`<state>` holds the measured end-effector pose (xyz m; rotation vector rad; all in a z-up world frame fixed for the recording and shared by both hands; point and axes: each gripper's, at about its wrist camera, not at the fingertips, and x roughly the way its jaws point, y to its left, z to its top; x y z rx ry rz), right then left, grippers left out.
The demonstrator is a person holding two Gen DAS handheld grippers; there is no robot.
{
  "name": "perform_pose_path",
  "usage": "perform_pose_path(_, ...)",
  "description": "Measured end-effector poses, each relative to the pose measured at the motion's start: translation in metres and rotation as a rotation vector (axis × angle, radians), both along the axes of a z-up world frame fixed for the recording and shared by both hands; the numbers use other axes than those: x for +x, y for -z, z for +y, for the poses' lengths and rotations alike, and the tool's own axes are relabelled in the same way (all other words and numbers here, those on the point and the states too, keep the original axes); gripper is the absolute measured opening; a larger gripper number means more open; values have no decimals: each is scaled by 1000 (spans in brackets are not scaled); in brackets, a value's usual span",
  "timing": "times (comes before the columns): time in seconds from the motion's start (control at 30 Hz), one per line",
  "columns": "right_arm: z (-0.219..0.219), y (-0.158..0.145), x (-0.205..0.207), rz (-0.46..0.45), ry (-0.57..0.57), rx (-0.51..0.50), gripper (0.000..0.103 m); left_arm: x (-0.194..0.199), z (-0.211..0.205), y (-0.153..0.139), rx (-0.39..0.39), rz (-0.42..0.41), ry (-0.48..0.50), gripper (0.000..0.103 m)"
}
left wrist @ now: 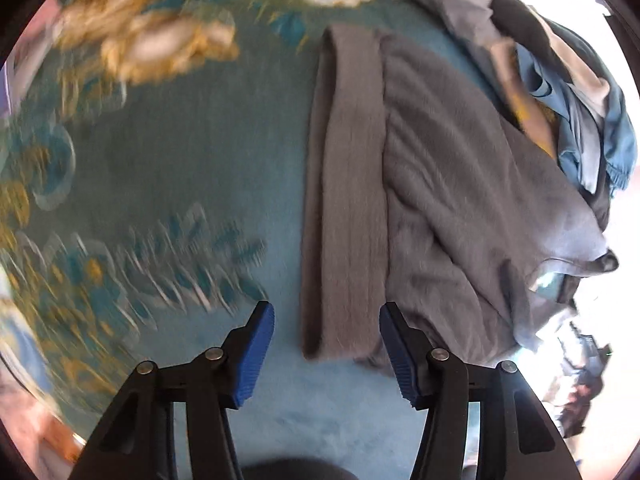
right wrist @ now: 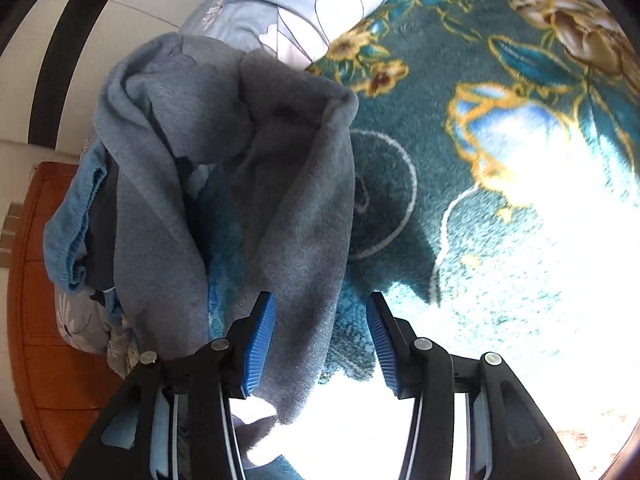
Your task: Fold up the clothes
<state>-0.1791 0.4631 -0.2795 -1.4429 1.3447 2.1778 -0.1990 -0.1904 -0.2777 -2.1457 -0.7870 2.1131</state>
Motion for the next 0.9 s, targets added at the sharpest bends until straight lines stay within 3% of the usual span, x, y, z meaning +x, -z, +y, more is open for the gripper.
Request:
perform_pose_path(0.03, -4, 2, -2, 1, 0, -5, 44, 3, 1, 4, 21, -19, -23, 59)
perform_pose_path(0.13, -12, 1, -7, 17, 10, -26, 12, 8, 7, 12, 74, -59, -77, 59)
perform_pose_path(0.17, -14, -1, -8, 25, 16, -33, 7, 9, 9, 12, 67, -61, -86, 59)
perform_pose_path(0.27, -11, -16, -2, 73, 33, -36, 4, 13, 12, 14, 45, -56, -127, 56)
perform_pose_path(0.3, -9, -23, 2, 89, 40, -34, 4, 15, 11, 15, 50, -51, -151, 48)
perform_pose_path(0.37, -5, -38, 15, 124, 57, -32, 3, 21, 9, 17, 64, -40, -198, 44)
perform_pose_path(0.4, -3, -46, 22, 141, 66, -29, 3, 23, 8, 13, 73, -22, -209, 31)
perform_pose_path(0.47, 0, -63, 39, 178, 79, -23, 3, 26, 7, 3, 91, 20, -225, 22)
perform_pose_path(0.5, 1, -73, 49, 192, 84, -15, 3, 27, 5, -3, 99, 42, -231, 6)
perform_pose_path(0.53, 1, -83, 58, 207, 89, -7, 3, 28, 1, -12, 108, 71, -236, 2)
perform_pose_path(0.63, 0, -118, 87, 262, 100, 17, 3, 31, -15, -42, 140, 162, -250, 2)
perform_pose_path(0.73, -10, -154, 100, 293, 57, 83, 3, 32, -30, -63, 116, 211, -211, 2)
perform_pose_path(0.9, -18, -184, 63, 269, 7, 223, 3, 32, -41, -61, 117, 211, -196, 2)
